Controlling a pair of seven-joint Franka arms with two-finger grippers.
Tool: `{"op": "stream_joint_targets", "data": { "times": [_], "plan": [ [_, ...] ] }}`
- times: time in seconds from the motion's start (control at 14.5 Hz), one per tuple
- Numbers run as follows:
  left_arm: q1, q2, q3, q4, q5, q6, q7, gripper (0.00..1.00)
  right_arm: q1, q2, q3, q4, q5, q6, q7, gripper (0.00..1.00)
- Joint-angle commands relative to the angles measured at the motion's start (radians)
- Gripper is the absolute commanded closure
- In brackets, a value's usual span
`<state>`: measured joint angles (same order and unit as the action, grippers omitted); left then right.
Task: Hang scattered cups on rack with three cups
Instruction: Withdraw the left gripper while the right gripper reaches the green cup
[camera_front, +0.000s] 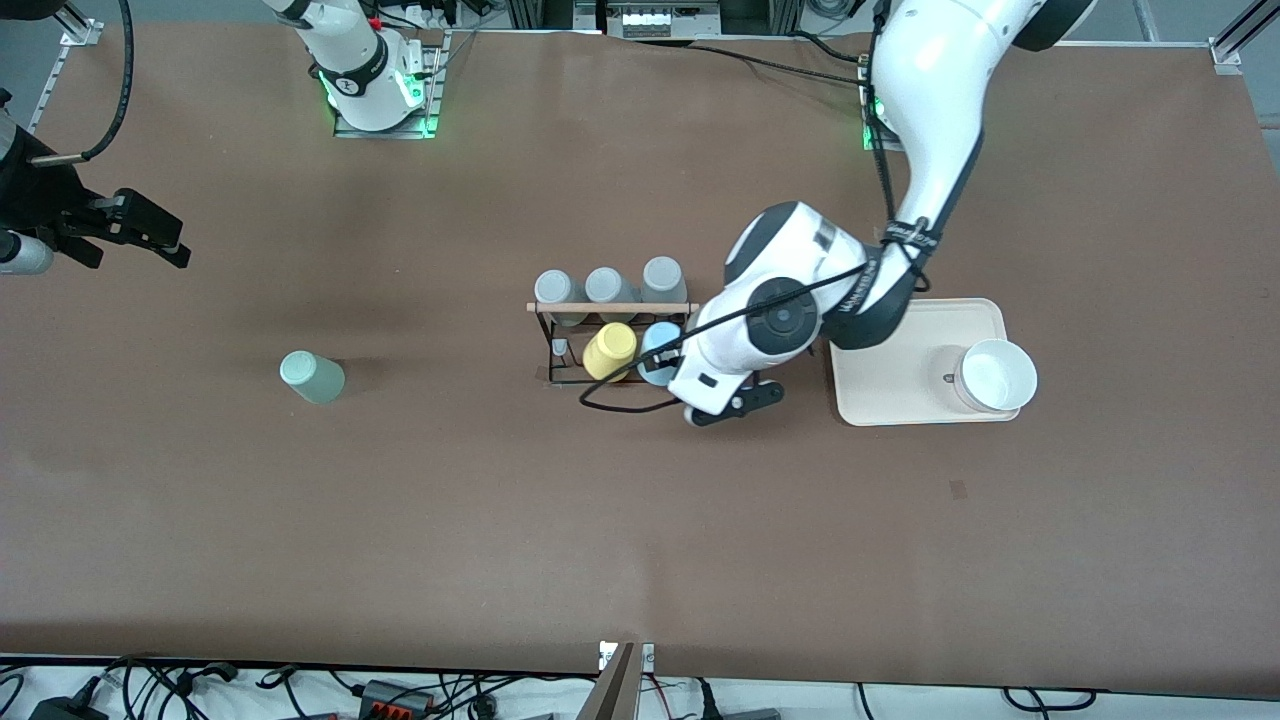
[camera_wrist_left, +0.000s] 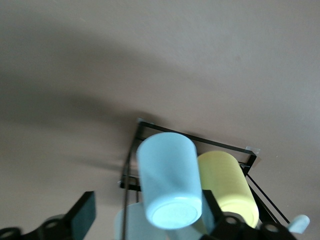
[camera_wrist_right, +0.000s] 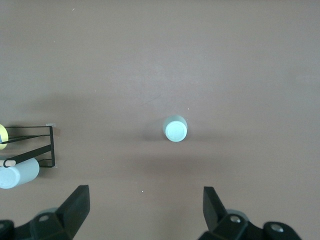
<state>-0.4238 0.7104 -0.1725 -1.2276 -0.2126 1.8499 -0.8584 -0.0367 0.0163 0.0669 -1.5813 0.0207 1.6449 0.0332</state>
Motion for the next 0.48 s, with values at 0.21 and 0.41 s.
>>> {"op": "stream_joint_targets", "data": {
  "times": [0.21, 0.41],
  "plan": [
    [0.225, -0.219, 0.007, -0.012, 0.041, -0.234, 0.134, 0.0, -0.017, 0.007, 0.004, 0.015, 0.015, -0.011, -0.016, 0.0],
    [0.309, -0.314, 0.007, -0.013, 0.079, -0.359, 0.307, 0.0, -0.022, 0.05, 0.004, 0.001, 0.007, -0.007, -0.053, 0.0]
  ]
}}
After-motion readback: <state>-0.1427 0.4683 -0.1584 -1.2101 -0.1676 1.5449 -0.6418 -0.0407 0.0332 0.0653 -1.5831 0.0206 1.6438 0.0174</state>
